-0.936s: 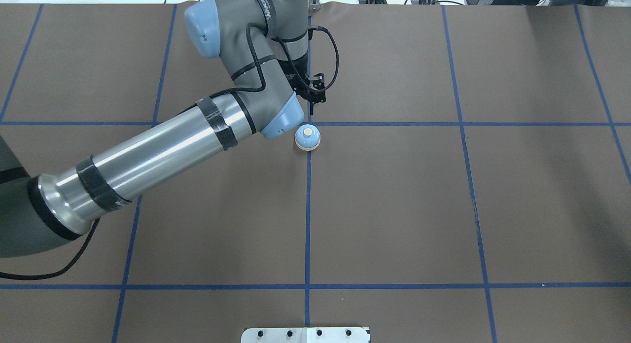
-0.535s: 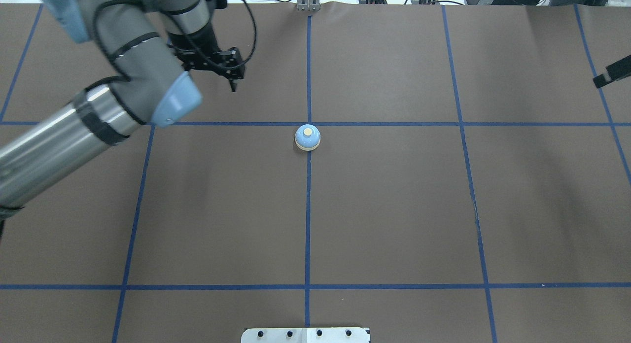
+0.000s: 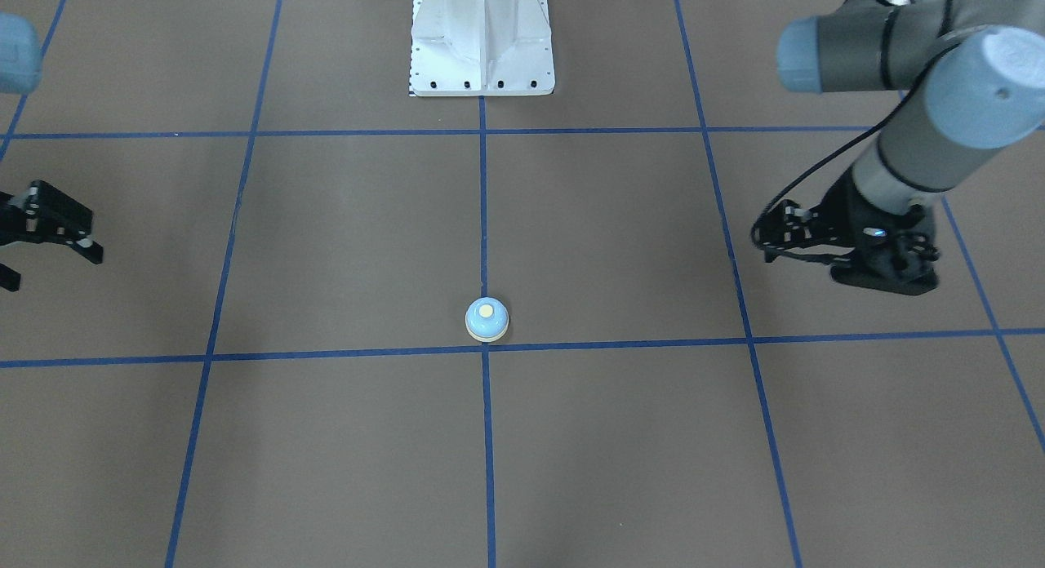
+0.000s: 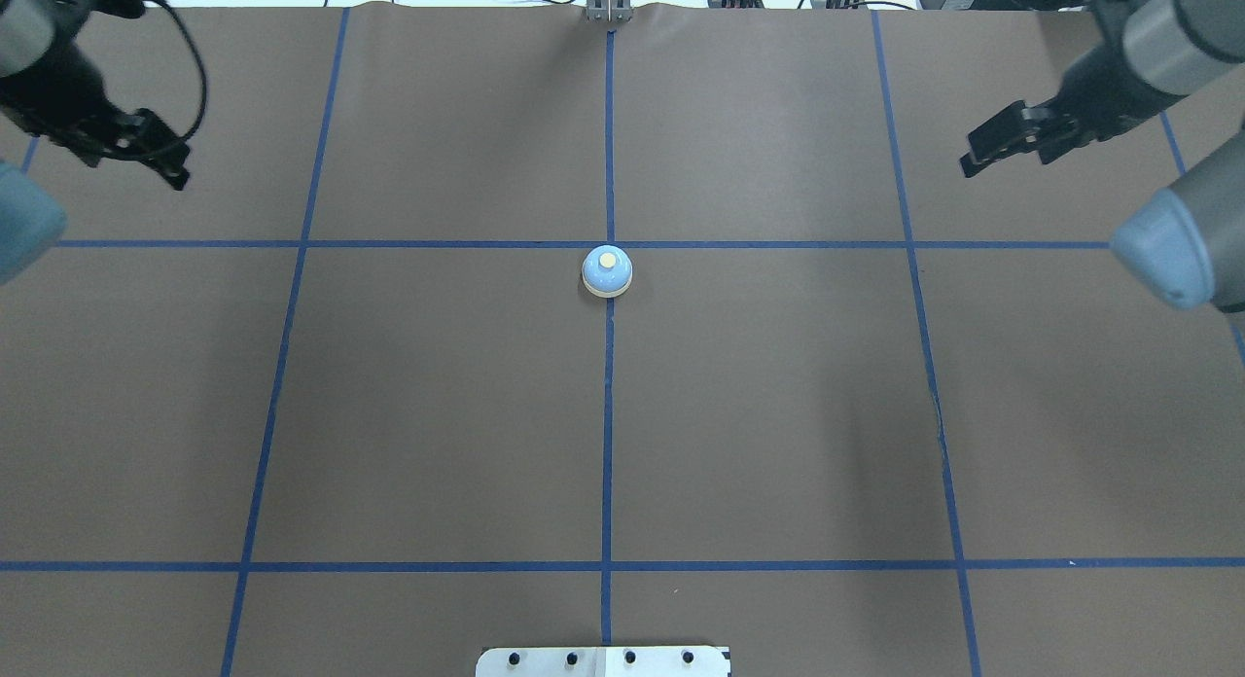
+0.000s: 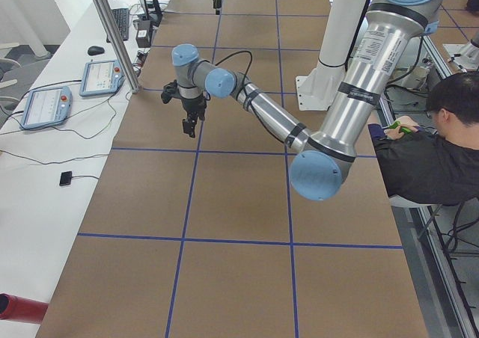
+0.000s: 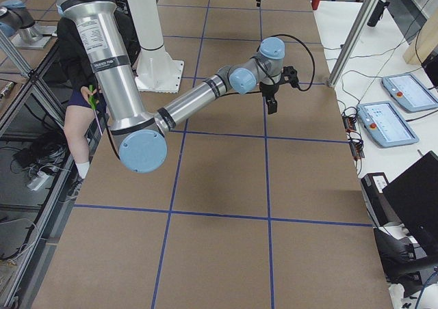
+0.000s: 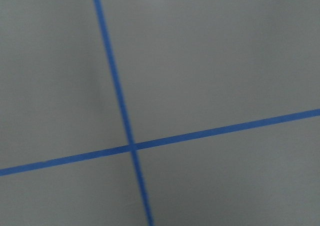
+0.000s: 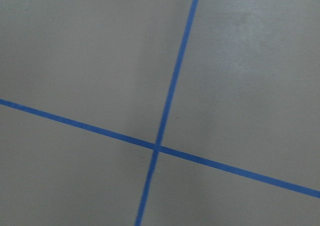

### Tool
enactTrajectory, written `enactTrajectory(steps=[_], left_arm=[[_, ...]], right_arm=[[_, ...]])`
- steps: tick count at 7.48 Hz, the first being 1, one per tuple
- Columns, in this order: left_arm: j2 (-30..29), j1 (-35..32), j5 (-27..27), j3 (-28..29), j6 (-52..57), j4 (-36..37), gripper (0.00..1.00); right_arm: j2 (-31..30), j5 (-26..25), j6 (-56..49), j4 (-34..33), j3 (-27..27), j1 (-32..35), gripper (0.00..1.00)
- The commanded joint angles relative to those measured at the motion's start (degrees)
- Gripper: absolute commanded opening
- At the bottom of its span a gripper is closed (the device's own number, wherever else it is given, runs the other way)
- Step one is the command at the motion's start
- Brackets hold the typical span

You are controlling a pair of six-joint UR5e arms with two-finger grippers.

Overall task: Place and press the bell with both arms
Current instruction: 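Withdraw the left arm from the bell while the right arm reaches in, then move the right gripper above the bell and lower it onto the top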

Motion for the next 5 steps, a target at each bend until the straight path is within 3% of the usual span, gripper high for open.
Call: enactTrajectory(steps=[1,3,5], left_arm=[[10.7,-10.7,-0.1,-2.3,15.1,-0.3,1.0],[18.5,-19.8,-0.2,-1.9,19.8,-0.7,1.0],[24.8,-24.6,-0.9,-2.5,21.7,-2.1,1.0]], right_arm=[[7.3,-6.8,11.4,-0.6,-0.8,-9.5,1.0],[14.6,-13.0,20.1,-0.9,-3.6,-17.0,1.0],[21.1,-16.5,23.5,-0.9,-9.0,-21.8,1.0]])
